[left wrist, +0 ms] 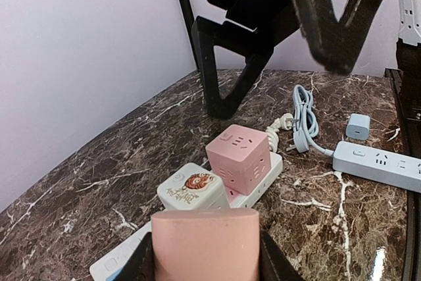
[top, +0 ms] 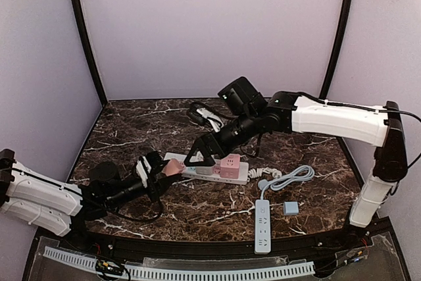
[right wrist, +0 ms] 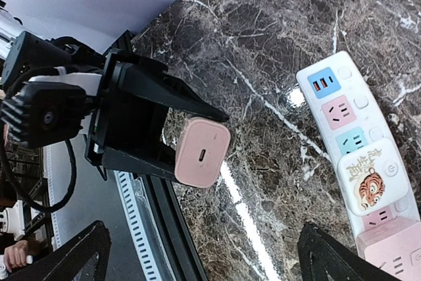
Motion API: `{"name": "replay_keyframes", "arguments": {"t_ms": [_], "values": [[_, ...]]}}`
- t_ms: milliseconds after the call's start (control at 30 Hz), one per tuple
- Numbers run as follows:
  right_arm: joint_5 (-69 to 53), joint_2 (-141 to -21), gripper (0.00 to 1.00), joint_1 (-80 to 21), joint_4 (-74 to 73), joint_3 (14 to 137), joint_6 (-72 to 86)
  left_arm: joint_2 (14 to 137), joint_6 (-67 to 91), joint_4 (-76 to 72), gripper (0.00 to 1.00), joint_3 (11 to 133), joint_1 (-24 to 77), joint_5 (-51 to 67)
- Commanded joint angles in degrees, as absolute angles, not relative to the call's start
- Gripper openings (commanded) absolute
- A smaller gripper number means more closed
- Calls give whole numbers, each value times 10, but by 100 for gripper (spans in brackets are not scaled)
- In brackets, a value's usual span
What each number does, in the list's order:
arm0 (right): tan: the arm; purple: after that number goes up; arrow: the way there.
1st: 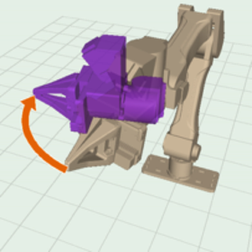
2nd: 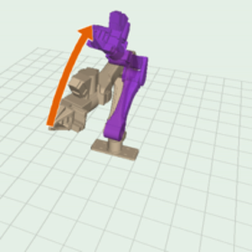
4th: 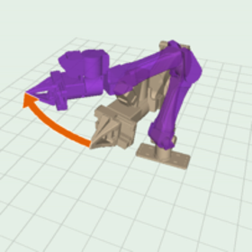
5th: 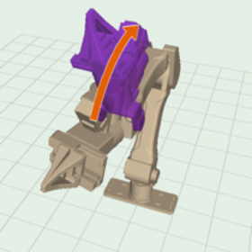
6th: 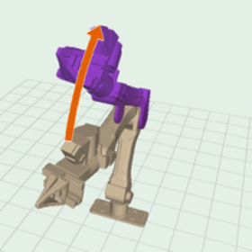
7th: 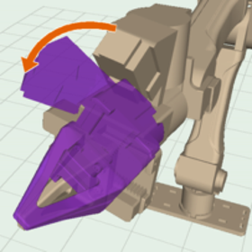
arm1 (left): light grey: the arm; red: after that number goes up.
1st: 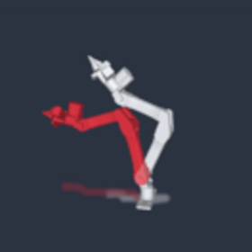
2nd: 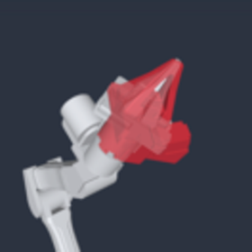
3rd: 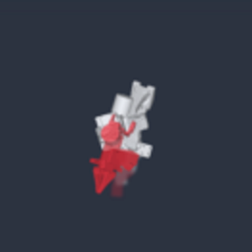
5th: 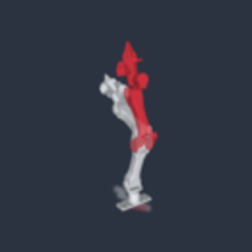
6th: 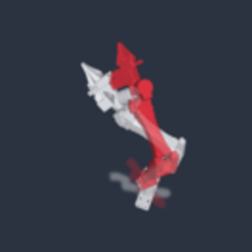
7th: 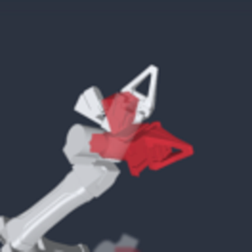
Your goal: Insert the plug
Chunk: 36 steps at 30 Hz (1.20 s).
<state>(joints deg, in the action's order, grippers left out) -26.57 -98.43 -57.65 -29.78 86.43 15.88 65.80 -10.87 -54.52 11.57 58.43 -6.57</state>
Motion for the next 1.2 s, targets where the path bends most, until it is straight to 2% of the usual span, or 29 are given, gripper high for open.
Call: {"name": "replay_keyframes", "arguments": {"t_ms": [0,367,800,1167], "values": [[-289,-1013,97,-577,-331,896,212,664,-146,-587,14,116,592,-47],[-308,-1083,84,-593,-310,953,279,689,-154,-597,13,130,603,-62],[-322,-1119,65,-614,-292,969,280,703,-150,-606,12,140,606,-65],[-336,-1130,37,-619,-282,971,272,732,-151,-626,11,148,607,-66]]}}
